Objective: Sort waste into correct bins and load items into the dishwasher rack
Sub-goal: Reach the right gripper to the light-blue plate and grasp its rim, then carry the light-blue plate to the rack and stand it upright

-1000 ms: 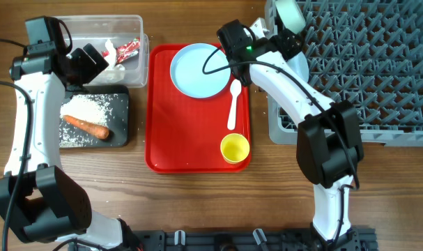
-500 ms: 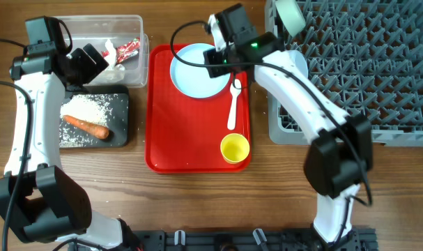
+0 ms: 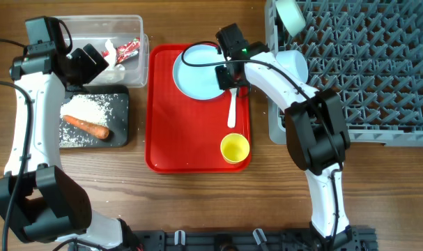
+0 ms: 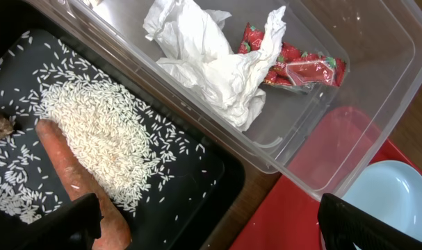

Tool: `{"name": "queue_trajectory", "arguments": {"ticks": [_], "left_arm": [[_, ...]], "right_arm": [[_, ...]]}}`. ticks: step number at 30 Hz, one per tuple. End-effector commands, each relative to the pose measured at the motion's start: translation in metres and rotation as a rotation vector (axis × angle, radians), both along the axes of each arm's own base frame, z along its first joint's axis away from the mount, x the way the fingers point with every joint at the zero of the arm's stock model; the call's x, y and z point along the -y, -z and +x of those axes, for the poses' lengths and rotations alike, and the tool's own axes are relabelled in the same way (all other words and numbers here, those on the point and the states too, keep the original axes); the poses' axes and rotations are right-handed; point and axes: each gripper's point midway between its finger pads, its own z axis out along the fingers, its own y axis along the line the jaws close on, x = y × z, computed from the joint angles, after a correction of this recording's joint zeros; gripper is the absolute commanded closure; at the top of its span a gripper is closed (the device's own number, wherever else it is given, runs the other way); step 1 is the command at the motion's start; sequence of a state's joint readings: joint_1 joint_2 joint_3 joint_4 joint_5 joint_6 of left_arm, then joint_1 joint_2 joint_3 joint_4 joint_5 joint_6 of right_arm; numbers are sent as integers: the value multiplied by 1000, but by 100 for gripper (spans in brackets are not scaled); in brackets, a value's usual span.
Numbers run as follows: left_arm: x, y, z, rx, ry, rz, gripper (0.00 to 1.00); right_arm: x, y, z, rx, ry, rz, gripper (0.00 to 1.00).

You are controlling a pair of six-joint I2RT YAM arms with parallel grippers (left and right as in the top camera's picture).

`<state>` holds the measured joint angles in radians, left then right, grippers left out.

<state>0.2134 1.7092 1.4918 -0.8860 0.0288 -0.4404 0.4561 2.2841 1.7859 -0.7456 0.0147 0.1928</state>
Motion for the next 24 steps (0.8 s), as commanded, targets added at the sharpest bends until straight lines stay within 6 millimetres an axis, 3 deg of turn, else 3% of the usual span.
{"name": "queue_trajectory", "arguments": {"ticks": [1, 10, 11, 15, 19, 20, 22, 24], "left_arm": [[1, 3, 0, -4, -6, -13, 0], [1, 3, 0, -4, -6, -13, 0], [1, 3, 0, -4, -6, -13, 0], [1, 3, 0, -4, -6, -13, 0], [1, 3, 0, -4, -6, -13, 0], [1, 3, 0, -4, -6, -13, 0], [1, 3, 0, -4, -6, -13, 0], [1, 3, 0, -4, -6, -13, 0]], "right_arm": [[7, 15, 5, 11, 6, -35, 69], [7, 5, 37, 129, 10, 7, 65], [6, 5, 39, 137, 10, 10, 73], [9, 29, 34, 95, -15, -19, 76], [12, 32, 29, 74, -18, -29, 86], [11, 30, 30, 78, -18, -28, 96], [10, 14, 33, 104, -48, -32, 96], [11, -28, 42, 180, -49, -32, 96]]}}
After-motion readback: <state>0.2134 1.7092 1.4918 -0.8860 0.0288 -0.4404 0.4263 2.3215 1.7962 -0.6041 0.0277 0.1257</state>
